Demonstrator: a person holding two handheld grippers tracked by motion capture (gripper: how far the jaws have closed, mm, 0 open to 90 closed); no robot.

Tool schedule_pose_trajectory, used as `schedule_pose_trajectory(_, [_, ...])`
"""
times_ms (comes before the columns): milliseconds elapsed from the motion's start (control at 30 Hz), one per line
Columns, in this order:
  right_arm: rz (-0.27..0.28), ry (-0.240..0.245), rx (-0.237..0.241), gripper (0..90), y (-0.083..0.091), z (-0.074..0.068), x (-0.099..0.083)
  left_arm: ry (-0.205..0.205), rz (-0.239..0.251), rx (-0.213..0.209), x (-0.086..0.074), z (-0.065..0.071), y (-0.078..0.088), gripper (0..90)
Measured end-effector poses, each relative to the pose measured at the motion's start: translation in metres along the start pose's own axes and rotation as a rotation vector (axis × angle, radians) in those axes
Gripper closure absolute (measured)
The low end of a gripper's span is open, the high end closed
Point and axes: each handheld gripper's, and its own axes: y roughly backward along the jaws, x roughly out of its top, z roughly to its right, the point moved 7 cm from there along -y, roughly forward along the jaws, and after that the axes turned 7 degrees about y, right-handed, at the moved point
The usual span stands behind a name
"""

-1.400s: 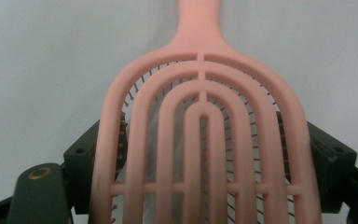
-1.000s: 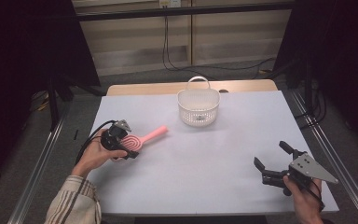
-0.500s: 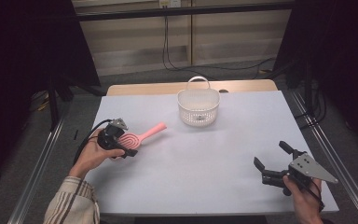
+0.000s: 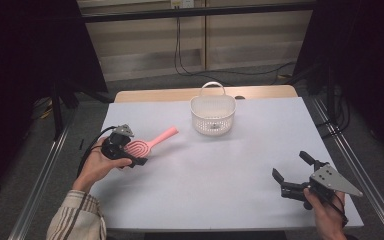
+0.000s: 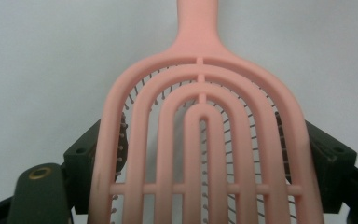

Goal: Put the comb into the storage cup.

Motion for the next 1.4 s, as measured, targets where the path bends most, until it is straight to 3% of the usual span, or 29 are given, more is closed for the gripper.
schedule_pose_trajectory(333, [0.0,0.002,0.001,0.0,0.0,0.0,0.0,0.021,0.084,-0.004,0.01,0.006,0.011,19.9])
schedule_pose_trajectory(700, [0.0,0.007,0.004,0.0,-0.001,0.0,0.0,0.008,0.128,-0.012,0.017,0.014,0.016,19.9])
schedule_pose_trajectory(1400, [-0.005,0.009,0.015,0.0,-0.004,-0.003,-0.001,-0.046,0.122,-0.061,0.03,0.042,0.008,19.9])
